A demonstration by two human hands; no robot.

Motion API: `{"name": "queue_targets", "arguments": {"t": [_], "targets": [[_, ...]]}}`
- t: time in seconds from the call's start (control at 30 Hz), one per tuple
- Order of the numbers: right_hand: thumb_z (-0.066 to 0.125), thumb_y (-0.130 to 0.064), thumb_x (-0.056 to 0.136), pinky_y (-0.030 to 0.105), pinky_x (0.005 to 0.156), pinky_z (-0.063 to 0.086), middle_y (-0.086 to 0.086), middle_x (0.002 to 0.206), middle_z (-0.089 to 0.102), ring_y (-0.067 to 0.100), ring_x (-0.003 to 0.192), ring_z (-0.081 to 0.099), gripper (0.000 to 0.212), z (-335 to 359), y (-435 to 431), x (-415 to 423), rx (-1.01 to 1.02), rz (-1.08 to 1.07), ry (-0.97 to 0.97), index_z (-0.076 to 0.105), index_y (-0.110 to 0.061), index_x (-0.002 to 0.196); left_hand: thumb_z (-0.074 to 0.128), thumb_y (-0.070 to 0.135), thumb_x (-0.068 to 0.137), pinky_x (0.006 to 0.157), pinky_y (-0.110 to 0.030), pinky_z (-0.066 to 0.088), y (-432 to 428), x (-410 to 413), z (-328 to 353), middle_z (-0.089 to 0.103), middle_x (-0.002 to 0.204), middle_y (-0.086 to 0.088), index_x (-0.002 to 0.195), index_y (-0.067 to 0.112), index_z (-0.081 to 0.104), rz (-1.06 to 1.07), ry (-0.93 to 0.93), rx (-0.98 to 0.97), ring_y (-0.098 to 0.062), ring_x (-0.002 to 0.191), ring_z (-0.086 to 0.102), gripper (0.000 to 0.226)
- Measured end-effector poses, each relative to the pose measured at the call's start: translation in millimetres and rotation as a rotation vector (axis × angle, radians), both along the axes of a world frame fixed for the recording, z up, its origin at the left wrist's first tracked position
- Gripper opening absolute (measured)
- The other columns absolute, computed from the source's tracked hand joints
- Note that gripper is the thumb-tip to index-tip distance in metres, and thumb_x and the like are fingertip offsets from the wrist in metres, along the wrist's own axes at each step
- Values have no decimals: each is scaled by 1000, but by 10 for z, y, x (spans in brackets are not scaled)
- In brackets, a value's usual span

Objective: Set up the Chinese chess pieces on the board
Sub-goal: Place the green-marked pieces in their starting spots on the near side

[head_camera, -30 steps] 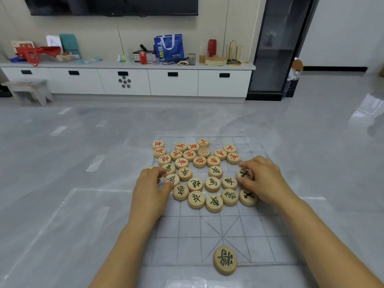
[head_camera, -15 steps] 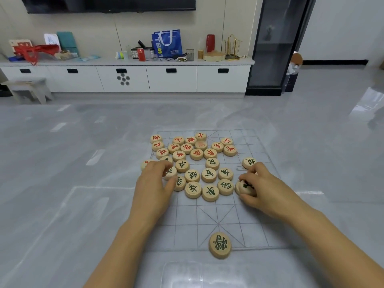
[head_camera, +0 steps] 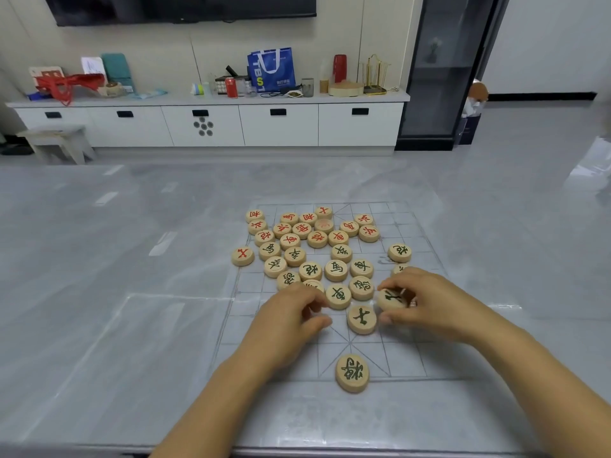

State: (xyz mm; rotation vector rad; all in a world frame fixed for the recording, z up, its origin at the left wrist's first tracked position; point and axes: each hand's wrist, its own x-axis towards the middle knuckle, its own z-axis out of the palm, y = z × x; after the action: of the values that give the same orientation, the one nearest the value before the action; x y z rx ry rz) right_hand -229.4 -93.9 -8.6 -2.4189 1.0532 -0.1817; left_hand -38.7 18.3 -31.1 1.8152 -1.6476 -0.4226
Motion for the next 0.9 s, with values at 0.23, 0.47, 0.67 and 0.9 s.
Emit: {"name": "queue_targets", "arguments": {"t": [0.23, 0.47, 0.67, 0.9], "targets": [[72, -45, 72, 22, 84, 43, -13, 107, 36, 8, 95, 48, 59, -39, 50, -66, 13, -11, 131, 47, -30, 123, 67, 23, 81, 86, -27, 43, -209, -166, -1, 50, 97, 1, 126, 33, 53, -182, 0, 129, -14, 91, 50, 48], [64, -35, 81, 15, 76, 40, -16, 105, 37, 1, 86, 46, 44, 11, 63, -164, 54, 83, 158, 47, -36, 122, 66, 33, 81, 83, -27, 37, -231, -169, 33, 44, 96, 6, 121, 28, 53, -167, -194, 156, -14, 96, 43, 43], [69, -55, 67, 20, 70, 41, -16, 89, 46, 4, 79, 49, 44, 20, 196, -216, -4, 23, 243, 46, -35, 99, 71, 47, 71, 69, -25, 38, 155, 58, 105, 50, 86, 11, 92, 26, 49, 5, -291, 179, -12, 84, 48, 37], [62, -37, 79, 16, 72, 40, -18, 95, 43, 1, 82, 50, 44, 65, 251, -276, 52, 138, 242, 42, -49, 117, 77, 40, 68, 81, -17, 42, 588, 423, 130, 47, 94, 18, 114, 46, 42, -40, -123, 359, -3, 87, 49, 58]]}}
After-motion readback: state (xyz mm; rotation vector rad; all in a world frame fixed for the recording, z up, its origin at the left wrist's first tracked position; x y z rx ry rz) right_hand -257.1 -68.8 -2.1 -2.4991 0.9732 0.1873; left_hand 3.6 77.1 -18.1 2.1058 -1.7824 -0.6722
